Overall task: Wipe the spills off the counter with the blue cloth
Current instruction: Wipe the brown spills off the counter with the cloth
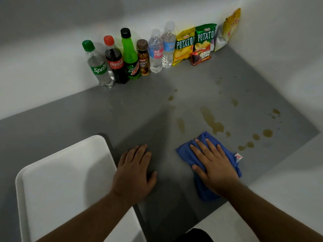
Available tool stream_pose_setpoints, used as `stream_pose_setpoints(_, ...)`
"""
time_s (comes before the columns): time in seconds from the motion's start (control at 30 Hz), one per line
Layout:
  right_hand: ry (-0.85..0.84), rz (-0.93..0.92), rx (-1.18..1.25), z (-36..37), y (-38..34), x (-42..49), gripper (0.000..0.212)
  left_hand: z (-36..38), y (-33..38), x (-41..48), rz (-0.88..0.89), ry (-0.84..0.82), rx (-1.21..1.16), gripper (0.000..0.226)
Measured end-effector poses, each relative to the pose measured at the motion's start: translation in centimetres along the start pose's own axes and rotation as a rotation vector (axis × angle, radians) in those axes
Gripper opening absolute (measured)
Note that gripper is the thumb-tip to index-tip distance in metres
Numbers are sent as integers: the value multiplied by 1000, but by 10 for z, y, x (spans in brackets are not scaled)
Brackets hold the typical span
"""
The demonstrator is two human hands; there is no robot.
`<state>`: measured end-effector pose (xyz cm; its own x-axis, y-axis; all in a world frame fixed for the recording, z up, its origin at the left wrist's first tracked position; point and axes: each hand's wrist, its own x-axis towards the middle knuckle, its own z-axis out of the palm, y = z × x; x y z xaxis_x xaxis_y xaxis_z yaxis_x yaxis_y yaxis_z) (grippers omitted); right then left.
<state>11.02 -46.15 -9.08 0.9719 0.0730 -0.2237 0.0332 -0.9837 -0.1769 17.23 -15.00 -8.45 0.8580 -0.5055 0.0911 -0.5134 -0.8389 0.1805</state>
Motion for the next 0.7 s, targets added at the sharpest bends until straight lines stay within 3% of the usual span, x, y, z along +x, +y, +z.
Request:
stream_pose_setpoints(0.23, 76, 341, 27, -10, -42, 60, 69, -1, 3, 47, -21, 48, -67, 59)
stream_pose_setpoints(0.37, 34, 159, 14, -1, -54, 53, 68, 0, 0, 87, -26, 76, -107, 57)
stream_pose_setpoints(0.47, -4, -73, -17, -1, -25, 34, 64, 0, -10, 108, -39, 73, -125, 56)
stream_pose_setpoints(0.53, -18, -127, -24, -8, -7, 32, 64, -1, -21, 116, -42, 60, -124, 56)
stream_pose_setpoints(0.7, 61, 188, 35, -17, -25, 80, 70, -1, -33, 125, -31, 10, -110, 59)
